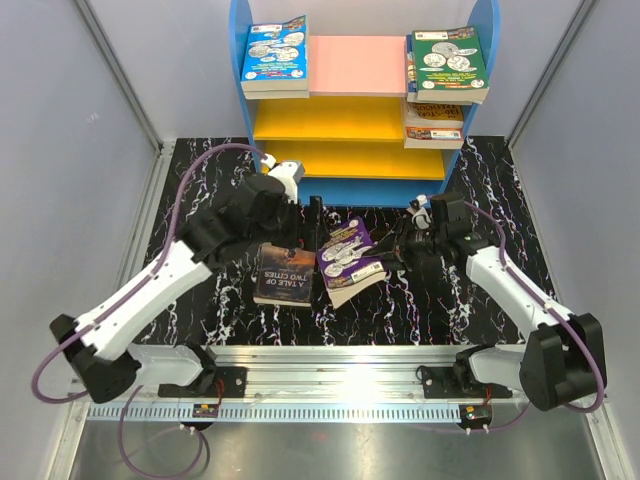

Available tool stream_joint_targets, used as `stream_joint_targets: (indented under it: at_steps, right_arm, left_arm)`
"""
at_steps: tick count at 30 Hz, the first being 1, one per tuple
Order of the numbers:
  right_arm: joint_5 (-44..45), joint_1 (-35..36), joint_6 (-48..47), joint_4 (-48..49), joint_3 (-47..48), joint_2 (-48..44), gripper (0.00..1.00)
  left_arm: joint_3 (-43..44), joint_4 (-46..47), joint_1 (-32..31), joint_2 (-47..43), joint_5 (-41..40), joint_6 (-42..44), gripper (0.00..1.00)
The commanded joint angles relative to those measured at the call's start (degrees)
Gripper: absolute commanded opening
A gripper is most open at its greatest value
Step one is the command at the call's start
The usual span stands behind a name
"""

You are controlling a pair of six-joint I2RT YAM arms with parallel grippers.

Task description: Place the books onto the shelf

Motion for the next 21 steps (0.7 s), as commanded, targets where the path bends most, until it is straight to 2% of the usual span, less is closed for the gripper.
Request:
stream_joint_targets:
  at_steps: [1,8,11,17,21]
  right_arm:
    - [-2.3,0.5,-1.4,-1.9,2.9,2.2,0.0]
    - [-2.3,0.5,-1.6,-4.3,7.5,3.5,0.0]
    - [-2.3,0.5,-1.7,-6.0,9.1,3.0,0.0]
    - [-2.3,0.5,-1.5,-7.8,10.5,2.1,0.0]
    - [-2.6,0.5,-1.1,-8.3,10.6,1.7,0.0]
  left_arm:
    - [2.8,-2.5,-4.6,-3.3,-8.3,9.5,0.97]
    - [7.1,-0.8,-21.5,2.6,-14.1,15.3,0.98]
    - [8.2,-0.9,-25.8,7.1,-17.6,16.0,0.98]
    - [9.0,-1.3,-29.3,12.5,-19.8,16.8,0.99]
    - [9.2,-3.0,-30.4,14.1,-26.5,16.1,0.98]
